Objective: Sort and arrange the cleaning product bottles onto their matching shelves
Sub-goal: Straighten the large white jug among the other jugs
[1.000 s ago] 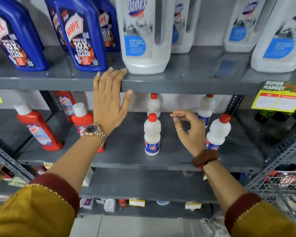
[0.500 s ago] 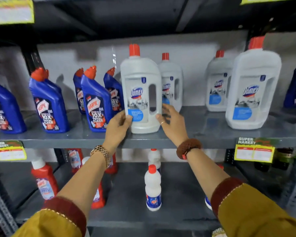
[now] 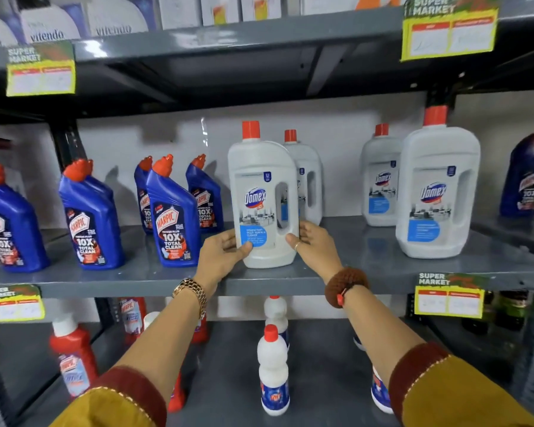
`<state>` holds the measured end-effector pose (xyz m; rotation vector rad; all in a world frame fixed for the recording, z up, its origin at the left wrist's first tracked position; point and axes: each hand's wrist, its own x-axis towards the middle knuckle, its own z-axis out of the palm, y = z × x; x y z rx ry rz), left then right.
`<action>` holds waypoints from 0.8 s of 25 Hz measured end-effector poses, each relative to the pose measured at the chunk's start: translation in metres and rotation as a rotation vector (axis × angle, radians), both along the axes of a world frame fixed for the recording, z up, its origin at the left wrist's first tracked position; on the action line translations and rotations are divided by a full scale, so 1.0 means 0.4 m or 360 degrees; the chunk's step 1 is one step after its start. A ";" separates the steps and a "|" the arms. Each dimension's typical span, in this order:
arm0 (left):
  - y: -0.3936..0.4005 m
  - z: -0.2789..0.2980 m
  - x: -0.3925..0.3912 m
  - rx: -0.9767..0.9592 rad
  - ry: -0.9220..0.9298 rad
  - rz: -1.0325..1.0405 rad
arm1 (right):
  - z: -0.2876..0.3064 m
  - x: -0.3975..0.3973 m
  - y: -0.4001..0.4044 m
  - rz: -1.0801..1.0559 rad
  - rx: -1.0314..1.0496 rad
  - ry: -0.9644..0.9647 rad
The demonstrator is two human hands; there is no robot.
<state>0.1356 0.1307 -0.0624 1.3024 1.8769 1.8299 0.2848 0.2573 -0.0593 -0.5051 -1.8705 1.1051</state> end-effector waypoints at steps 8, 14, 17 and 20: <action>0.125 -0.002 0.094 -0.0055 -0.0003 -0.0059 | 0.006 0.125 0.079 -0.0235 0.0059 0.0018; 0.154 -0.001 0.101 -0.0087 0.0008 -0.0078 | 0.001 0.143 0.093 -0.0207 0.0013 0.0058; 0.150 -0.003 0.101 -0.0057 0.0013 -0.0078 | 0.002 0.141 0.096 -0.0214 0.0011 0.0071; 0.147 -0.003 0.103 -0.0045 0.0014 -0.0088 | 0.004 0.143 0.091 -0.0221 0.0020 0.0064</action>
